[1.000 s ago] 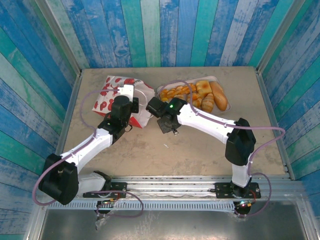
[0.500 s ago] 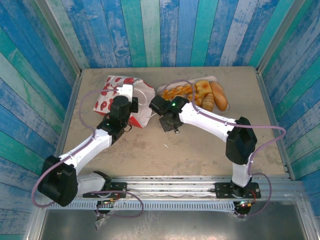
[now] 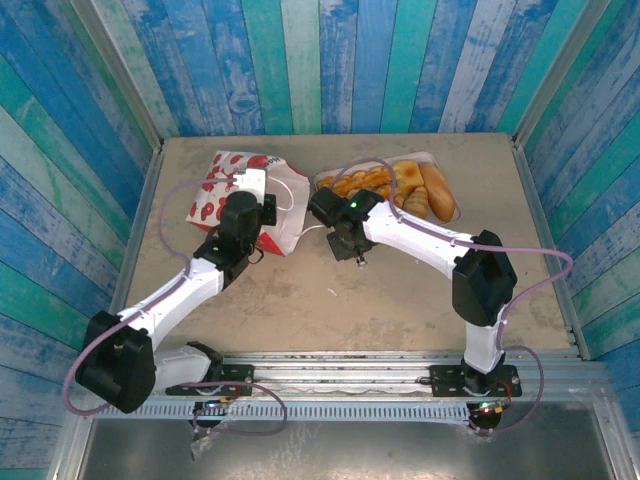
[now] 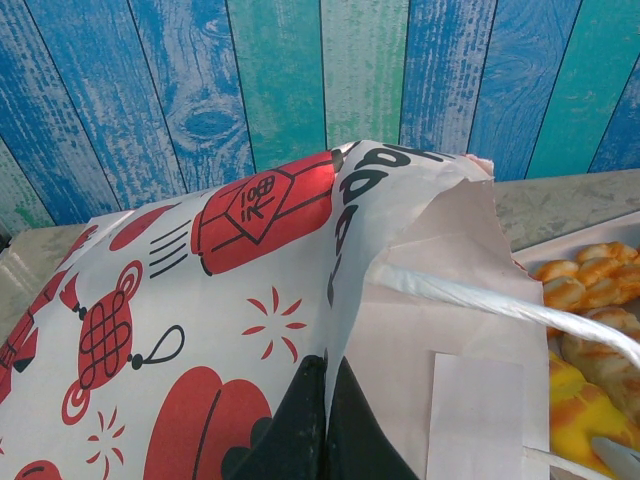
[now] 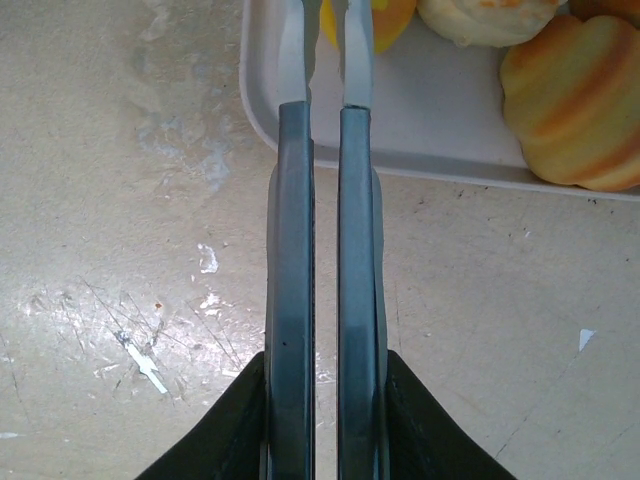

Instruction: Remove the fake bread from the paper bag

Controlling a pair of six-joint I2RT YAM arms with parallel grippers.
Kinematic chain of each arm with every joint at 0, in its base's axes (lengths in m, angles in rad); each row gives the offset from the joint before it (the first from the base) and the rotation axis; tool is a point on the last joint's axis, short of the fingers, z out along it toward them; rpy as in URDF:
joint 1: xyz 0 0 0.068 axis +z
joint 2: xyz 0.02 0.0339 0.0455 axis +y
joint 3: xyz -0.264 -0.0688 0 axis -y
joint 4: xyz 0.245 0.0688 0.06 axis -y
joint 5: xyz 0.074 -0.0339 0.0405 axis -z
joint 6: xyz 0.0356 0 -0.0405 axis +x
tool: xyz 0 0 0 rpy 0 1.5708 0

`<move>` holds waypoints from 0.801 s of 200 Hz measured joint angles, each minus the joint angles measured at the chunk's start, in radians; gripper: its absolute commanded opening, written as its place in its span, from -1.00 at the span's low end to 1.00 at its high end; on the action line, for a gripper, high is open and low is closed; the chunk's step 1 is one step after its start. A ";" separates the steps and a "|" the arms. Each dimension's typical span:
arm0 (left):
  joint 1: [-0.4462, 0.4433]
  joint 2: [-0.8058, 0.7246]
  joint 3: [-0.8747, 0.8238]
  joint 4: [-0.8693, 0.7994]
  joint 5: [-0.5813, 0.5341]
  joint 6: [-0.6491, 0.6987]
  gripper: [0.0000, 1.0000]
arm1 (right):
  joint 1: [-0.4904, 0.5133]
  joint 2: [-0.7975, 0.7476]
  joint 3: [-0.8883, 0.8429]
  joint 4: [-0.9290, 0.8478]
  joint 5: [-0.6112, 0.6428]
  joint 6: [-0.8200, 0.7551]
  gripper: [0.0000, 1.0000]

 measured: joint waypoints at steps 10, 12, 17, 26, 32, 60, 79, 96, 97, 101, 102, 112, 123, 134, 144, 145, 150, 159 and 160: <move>0.000 0.000 0.000 0.000 0.000 0.000 -1.00 | 0.000 0.000 0.000 0.000 -0.003 -0.004 -0.43; 0.000 0.000 0.000 0.000 0.000 0.000 -1.00 | 0.000 0.000 0.000 0.000 -0.003 -0.005 -0.43; 0.000 0.000 0.000 0.000 0.000 0.000 -1.00 | 0.000 0.000 0.000 0.000 -0.006 -0.007 -0.43; 0.000 0.000 0.000 0.000 0.000 0.000 -1.00 | 0.000 0.000 0.000 0.000 -0.012 -0.011 -0.43; 0.000 0.000 0.000 0.000 0.000 0.000 -1.00 | 0.000 0.000 0.000 0.000 -0.015 -0.012 -0.43; 0.005 -0.005 0.000 -0.002 0.001 -0.009 -1.00 | 0.000 -0.018 0.000 -0.002 -0.038 -0.018 -0.40; 0.013 -0.012 0.012 -0.023 0.000 -0.032 -1.00 | 0.000 -0.063 -0.006 -0.003 -0.059 -0.022 -0.39; 0.023 -0.018 0.042 -0.054 -0.001 -0.064 -1.00 | 0.000 -0.125 -0.013 -0.003 -0.077 -0.023 -0.39; 0.024 -0.018 0.044 -0.055 -0.002 -0.066 -1.00 | 0.000 -0.128 -0.014 -0.003 -0.077 -0.023 -0.39; 0.026 -0.019 0.052 -0.062 -0.003 -0.072 -1.00 | 0.000 -0.143 -0.016 -0.003 -0.080 -0.023 -0.39; 0.027 -0.020 0.055 -0.066 -0.003 -0.077 -1.00 | 0.000 -0.146 -0.016 -0.003 -0.080 -0.023 -0.39; 0.031 -0.026 0.076 -0.084 -0.005 -0.098 -1.00 | -0.001 -0.183 -0.025 -0.002 -0.085 -0.022 -0.39; 0.037 -0.034 0.101 -0.109 -0.006 -0.127 -1.00 | -0.006 -0.223 -0.041 -0.002 -0.087 -0.021 -0.39; 0.044 -0.043 0.131 -0.136 -0.001 -0.161 -1.00 | -0.015 -0.260 -0.066 -0.001 -0.088 -0.018 -0.40; 0.056 -0.048 0.156 -0.155 0.015 -0.197 -1.00 | -0.029 -0.290 -0.090 -0.001 -0.089 -0.014 -0.40; 0.058 -0.048 0.159 -0.157 0.018 -0.200 -0.99 | -0.031 -0.294 -0.094 0.000 -0.090 -0.014 -0.40; 0.068 -0.051 0.172 -0.166 0.033 -0.222 -1.00 | -0.039 -0.309 -0.109 0.001 -0.089 -0.011 -0.40; 0.093 -0.054 0.192 -0.180 0.070 -0.261 -1.00 | -0.055 -0.335 -0.138 0.001 -0.090 -0.005 -0.40; 0.095 -0.054 0.194 -0.180 0.072 -0.264 -1.00 | -0.056 -0.337 -0.141 0.001 -0.090 -0.005 -0.40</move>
